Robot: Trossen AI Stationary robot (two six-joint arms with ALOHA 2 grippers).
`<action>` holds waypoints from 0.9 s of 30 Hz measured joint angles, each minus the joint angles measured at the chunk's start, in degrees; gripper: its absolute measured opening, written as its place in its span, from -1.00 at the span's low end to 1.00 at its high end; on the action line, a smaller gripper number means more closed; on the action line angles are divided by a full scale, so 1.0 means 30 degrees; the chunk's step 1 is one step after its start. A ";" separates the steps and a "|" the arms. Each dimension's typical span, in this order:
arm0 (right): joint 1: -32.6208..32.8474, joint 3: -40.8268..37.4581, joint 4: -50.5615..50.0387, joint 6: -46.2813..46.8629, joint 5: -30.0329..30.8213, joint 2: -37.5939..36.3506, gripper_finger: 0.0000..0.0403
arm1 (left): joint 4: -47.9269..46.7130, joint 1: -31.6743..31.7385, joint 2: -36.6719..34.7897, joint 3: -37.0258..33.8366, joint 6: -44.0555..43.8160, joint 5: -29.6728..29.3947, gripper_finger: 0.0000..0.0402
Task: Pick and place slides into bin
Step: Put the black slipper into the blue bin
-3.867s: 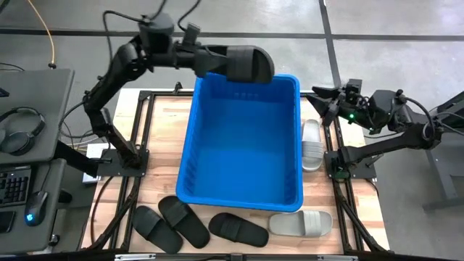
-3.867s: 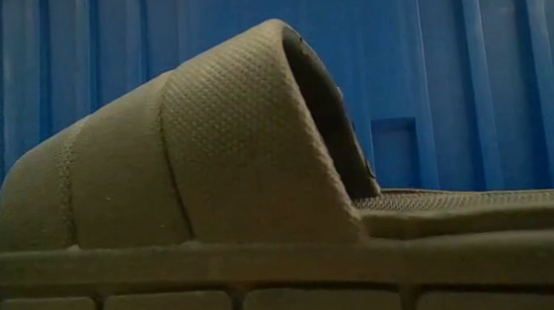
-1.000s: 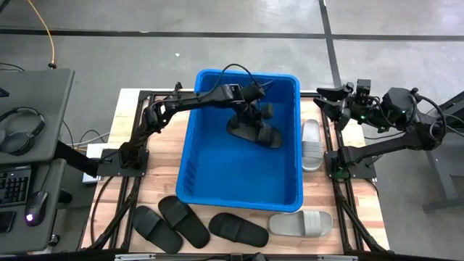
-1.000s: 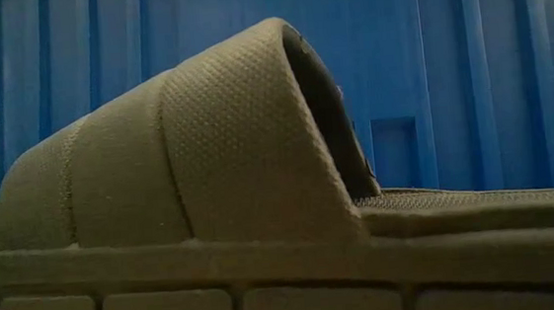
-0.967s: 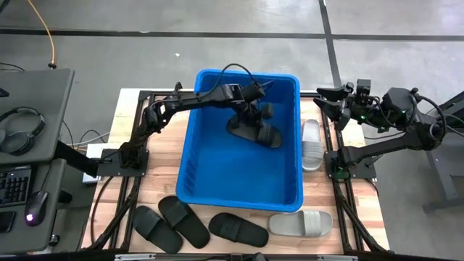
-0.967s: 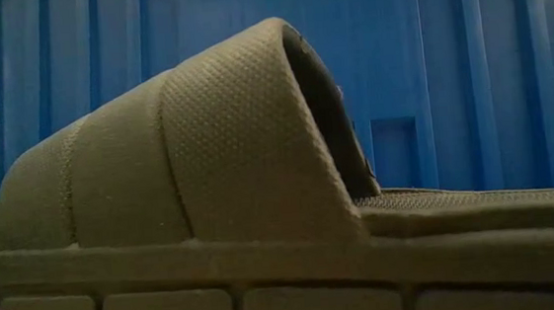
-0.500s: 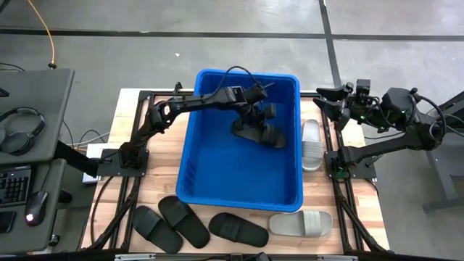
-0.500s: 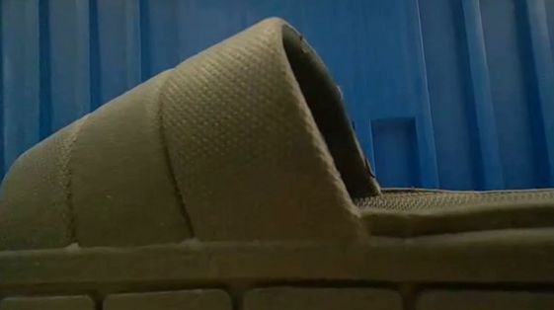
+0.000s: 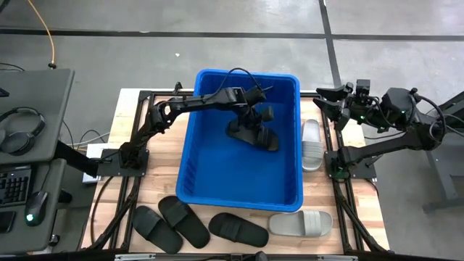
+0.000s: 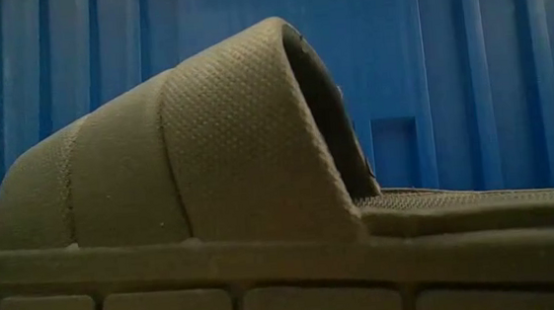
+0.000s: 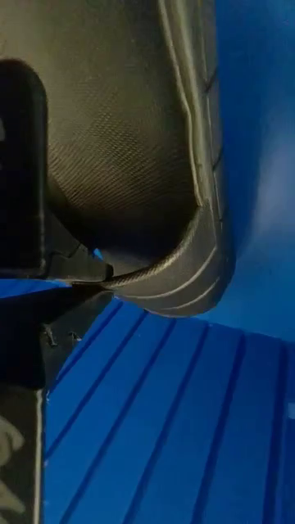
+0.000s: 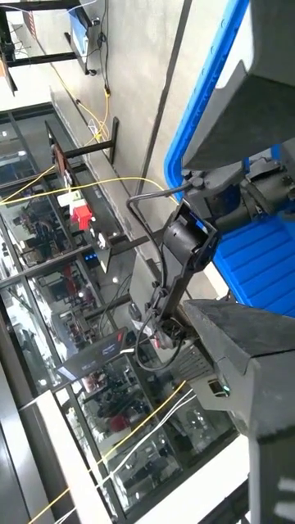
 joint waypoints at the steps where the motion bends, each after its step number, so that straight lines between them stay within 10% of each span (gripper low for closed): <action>1: 0.0000 0.0000 0.0000 0.0000 0.0000 0.0000 0.30 | 0.0024 0.0000 0.0000 0.0000 0.0006 0.0002 -1.00; 27: 0.0000 0.0000 -0.0084 -0.0009 0.0188 0.0000 0.30 | 0.1239 0.0124 0.1129 0.0015 0.0140 0.1983 -0.40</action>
